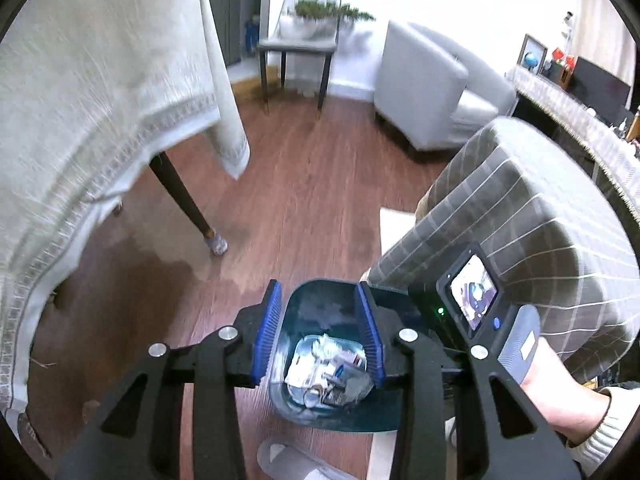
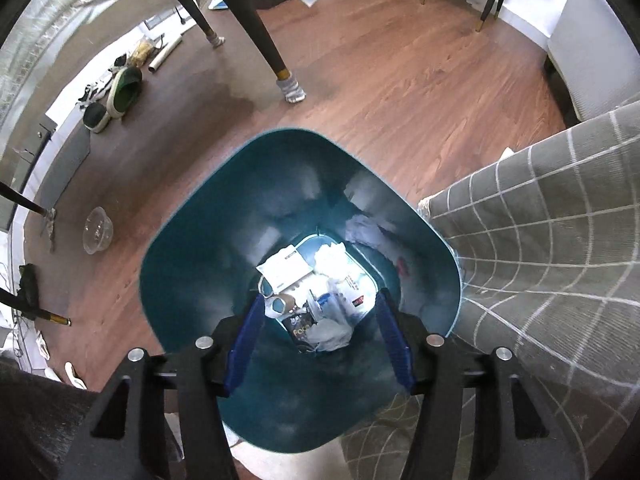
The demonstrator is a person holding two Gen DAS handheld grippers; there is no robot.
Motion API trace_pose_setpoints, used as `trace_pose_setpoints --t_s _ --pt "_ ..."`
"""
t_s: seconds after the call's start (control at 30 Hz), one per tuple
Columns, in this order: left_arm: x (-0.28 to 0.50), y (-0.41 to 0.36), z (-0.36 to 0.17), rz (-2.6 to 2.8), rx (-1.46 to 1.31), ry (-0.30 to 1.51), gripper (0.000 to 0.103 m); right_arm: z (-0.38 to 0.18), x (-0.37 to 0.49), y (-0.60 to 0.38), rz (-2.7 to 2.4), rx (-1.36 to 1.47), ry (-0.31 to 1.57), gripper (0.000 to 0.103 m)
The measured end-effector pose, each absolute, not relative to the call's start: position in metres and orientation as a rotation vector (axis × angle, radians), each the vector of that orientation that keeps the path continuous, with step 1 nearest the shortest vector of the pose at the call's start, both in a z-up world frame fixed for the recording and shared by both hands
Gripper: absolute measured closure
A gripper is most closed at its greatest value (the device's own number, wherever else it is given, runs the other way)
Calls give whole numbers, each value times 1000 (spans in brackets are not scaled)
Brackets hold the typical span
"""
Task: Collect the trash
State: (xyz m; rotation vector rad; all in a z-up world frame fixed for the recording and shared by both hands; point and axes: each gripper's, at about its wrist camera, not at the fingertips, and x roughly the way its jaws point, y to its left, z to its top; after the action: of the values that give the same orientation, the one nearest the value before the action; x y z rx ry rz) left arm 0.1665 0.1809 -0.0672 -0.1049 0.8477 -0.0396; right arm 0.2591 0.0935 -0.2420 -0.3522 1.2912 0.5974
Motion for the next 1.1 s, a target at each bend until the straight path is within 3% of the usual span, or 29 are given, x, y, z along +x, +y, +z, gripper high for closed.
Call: trace_pose_setpoints --t_s 0.3,0.37,0.47,0.53,0.73,0.97,1.1 --pt "138 179 -55 33 -105 818 59 -185 228 82 598 -282 1138 43" --pt "128 177 -52 46 -111 805 52 -167 218 78 586 -293 1072 31" --pt "113 170 -41 48 -105 758 39 -140 203 65 562 -275 978 31" --pt "103 163 -31 44 -91 723 35 -122 192 50 538 -250 915 30" --pt "59 137 -5 51 -25 607 11 -68 145 -4 458 -200 710 15" --pt "1 114 8 104 4 516 5 -22 78 -74 341 -132 518 4" --pt "-15 105 17 146 3 480 4 7 40 -107 300 -94 400 4"
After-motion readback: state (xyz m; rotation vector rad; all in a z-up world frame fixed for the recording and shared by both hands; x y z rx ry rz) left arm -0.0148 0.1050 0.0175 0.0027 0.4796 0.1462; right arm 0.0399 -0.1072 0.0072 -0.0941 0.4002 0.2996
